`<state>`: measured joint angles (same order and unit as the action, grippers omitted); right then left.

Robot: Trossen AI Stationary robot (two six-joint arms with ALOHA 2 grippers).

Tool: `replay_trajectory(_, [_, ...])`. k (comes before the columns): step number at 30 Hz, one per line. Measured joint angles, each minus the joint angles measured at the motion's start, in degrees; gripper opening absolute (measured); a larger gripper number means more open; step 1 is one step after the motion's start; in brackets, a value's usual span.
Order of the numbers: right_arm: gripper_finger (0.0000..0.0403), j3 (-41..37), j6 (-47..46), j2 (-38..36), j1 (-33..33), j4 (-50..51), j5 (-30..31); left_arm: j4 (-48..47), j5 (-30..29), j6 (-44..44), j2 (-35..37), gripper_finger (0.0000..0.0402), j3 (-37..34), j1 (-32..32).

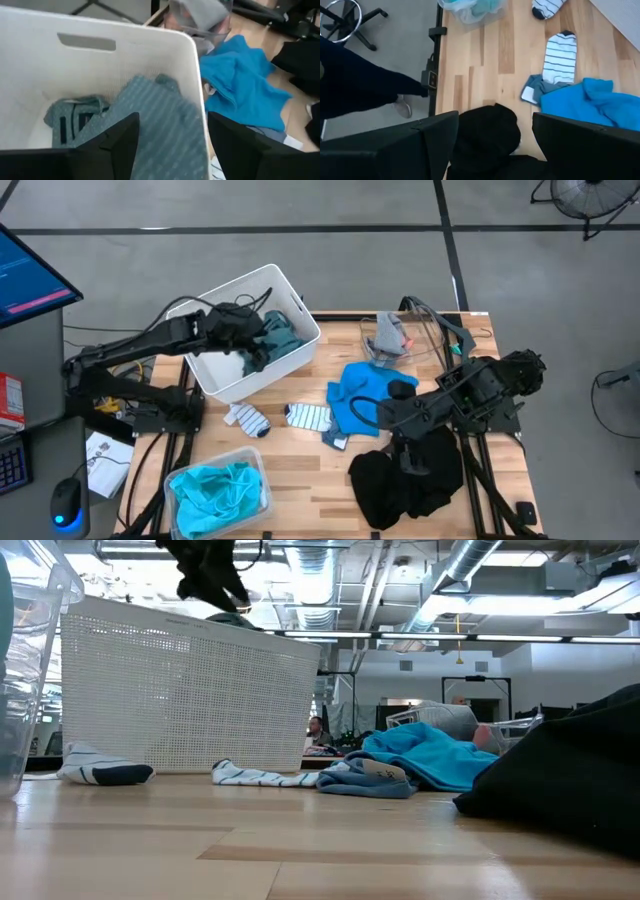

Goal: Pick & Place Cloths
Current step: Put the green shirt into the white bin, then put the blue shorts into the bottom transparent bin

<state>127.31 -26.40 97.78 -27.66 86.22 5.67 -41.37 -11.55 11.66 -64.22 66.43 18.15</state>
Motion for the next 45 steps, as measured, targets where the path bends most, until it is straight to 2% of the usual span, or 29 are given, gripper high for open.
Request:
replay_trajectory(3, [0.0249, 0.0, 1.2, 0.0, 0.0, 1.0, 0.0, 0.8, -0.2, -0.4, 1.4, 0.0223, 0.0, -1.3])
replay_trajectory(7, [0.0249, 0.0, 1.5, 0.0, 0.4, 1.2, 0.1, 7.1, 1.4, -2.3, 4.0, 0.0222, 0.0, -3.8])
replay_trajectory(11, [0.0249, 0.0, 1.0, 0.0, 0.5, 1.2, -0.5, 17.8, 1.6, -5.2, 6.4, 0.0221, 0.0, -7.0])
replay_trajectory(18, [0.0249, 0.0, -3.4, 0.0, 0.4, 1.2, -1.5, 40.1, 9.1, -13.0, 5.6, 0.0219, 0.2, -13.5])
replay_trajectory(21, [0.0249, 0.0, -4.8, 0.0, 0.5, 1.1, -1.4, 43.2, 10.5, -19.1, 2.9, 0.0218, 0.1, -17.2])
replay_trajectory(26, [0.0249, 0.0, -6.2, 0.0, -0.2, 1.1, -1.4, 44.3, 8.3, -27.8, -4.4, 0.0218, 0.1, -20.2])
replay_trajectory(29, [0.0249, 0.0, -6.7, 0.0, -0.6, 1.1, -1.4, 44.4, 7.9, -27.3, -9.9, 0.0218, 0.1, -20.2])
replay_trajectory(35, [0.0249, 0.0, -6.2, 0.0, -1.3, 1.8, -1.5, 44.6, 7.5, -20.2, -20.7, 0.0218, 0.0, -20.2])
replay_trajectory(40, [0.0249, 0.0, -6.1, -0.2, -1.2, 3.9, -2.0, 44.9, 6.6, -15.9, -26.9, 0.0218, 0.0, -20.1])
replay_trajectory(45, [0.0249, 0.0, -6.4, -0.3, -1.2, 3.8, -2.9, 45.0, 0.3, -14.2, -31.8, 0.0218, 0.0, -20.0])
